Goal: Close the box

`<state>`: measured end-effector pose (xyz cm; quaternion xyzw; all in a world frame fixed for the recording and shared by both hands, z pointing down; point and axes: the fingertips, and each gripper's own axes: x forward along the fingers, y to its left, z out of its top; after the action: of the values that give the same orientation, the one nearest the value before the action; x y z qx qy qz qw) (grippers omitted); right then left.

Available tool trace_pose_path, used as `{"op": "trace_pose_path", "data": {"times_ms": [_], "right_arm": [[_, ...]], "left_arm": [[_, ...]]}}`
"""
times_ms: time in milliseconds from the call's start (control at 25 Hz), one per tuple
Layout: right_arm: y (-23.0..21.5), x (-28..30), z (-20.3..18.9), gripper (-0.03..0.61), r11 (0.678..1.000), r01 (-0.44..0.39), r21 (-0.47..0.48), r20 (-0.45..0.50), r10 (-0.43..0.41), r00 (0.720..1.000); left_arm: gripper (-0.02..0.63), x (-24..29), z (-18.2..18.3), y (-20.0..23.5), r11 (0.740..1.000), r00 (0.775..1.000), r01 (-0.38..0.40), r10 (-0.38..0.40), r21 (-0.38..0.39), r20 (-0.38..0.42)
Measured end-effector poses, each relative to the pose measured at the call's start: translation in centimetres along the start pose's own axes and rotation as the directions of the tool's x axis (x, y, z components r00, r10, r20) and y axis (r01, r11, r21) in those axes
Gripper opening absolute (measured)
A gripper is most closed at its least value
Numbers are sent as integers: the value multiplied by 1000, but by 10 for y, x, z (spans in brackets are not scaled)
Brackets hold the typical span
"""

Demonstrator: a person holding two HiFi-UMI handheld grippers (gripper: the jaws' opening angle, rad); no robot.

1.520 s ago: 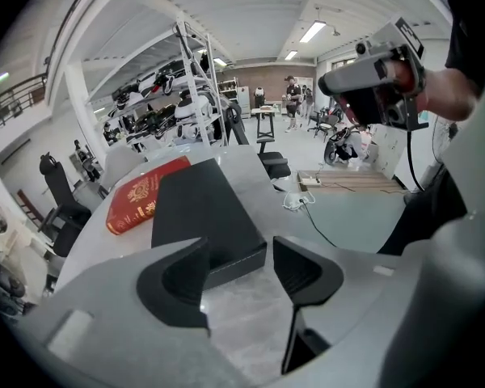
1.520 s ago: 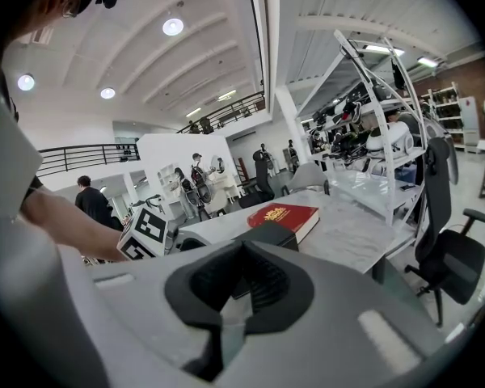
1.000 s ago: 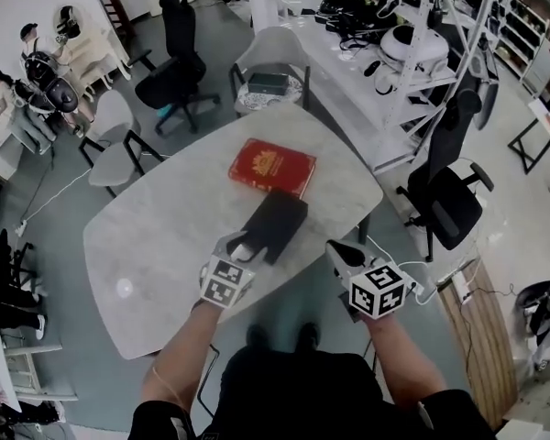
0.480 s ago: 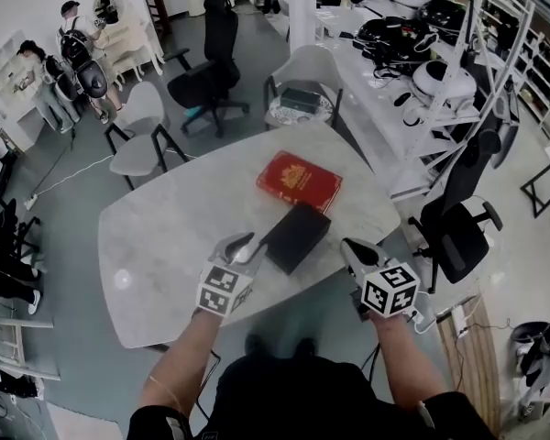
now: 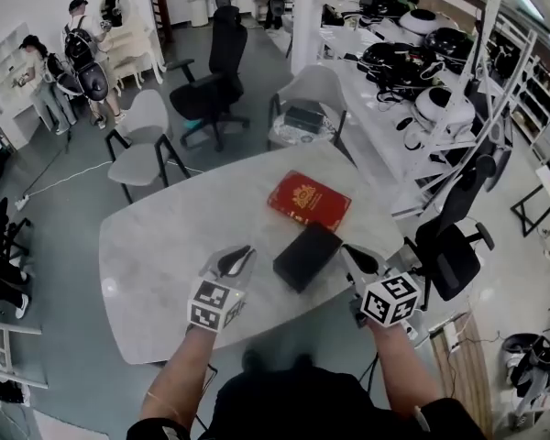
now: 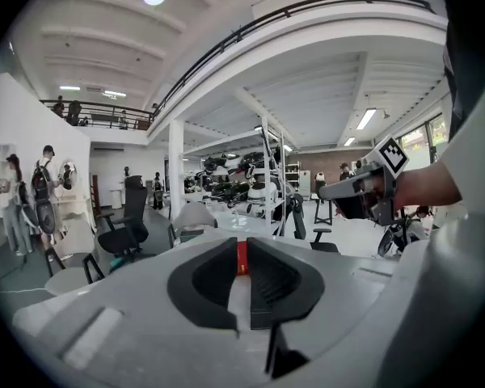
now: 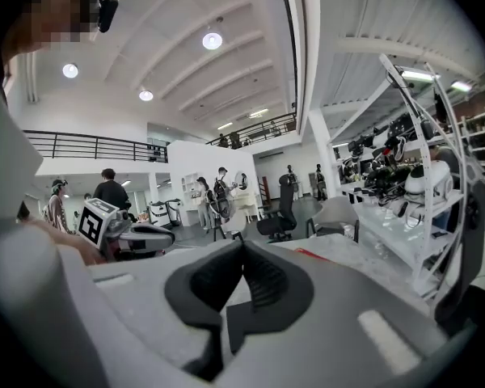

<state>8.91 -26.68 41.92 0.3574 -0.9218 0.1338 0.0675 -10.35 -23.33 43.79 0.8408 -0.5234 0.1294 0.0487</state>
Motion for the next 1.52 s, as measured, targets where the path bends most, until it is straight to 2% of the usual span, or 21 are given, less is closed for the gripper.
{"op": "trace_pose_path", "data": {"times_ms": [160, 320, 560, 640, 720, 1000, 1200, 1360, 1520], "right_arm": [[21, 20, 6, 2, 999, 5, -48, -5, -6, 1000], [54, 40, 20, 2, 997, -5, -80, 14, 6, 1000], [98, 64, 38, 2, 994, -12, -112, 56, 18, 998], [112, 71, 44, 2, 991, -19, -130, 66, 28, 997], [120, 75, 54, 2, 988, -31, -148, 80, 43, 996], [116, 75, 95, 2, 984, -58, -169, 157, 85, 984], [108, 59, 123, 2, 982, -63, -177, 226, 103, 969], [92, 46, 108, 2, 989, -44, -144, 224, 76, 972], [76, 40, 89, 0, 987, -21, -160, 189, 51, 981]], "left_arm": [[21, -17, 9, 35, 998, 997, -37, 40, -45, 59], [11, -45, 19, 73, 985, 986, -91, 110, -146, 128], [11, -72, 29, 116, 967, 971, -140, 177, -213, 161], [11, -76, 34, 122, 969, 973, -138, 171, -206, 154], [11, -78, 42, 124, 975, 975, -145, 169, -166, 142], [11, -75, 68, 123, 979, 972, -175, 189, -102, 140], [11, -80, 91, 122, 971, 962, -208, 225, -116, 156], [11, -73, 83, 115, 968, 962, -226, 240, -113, 133], [11, -63, 70, 106, 968, 967, -218, 232, -124, 107]]}}
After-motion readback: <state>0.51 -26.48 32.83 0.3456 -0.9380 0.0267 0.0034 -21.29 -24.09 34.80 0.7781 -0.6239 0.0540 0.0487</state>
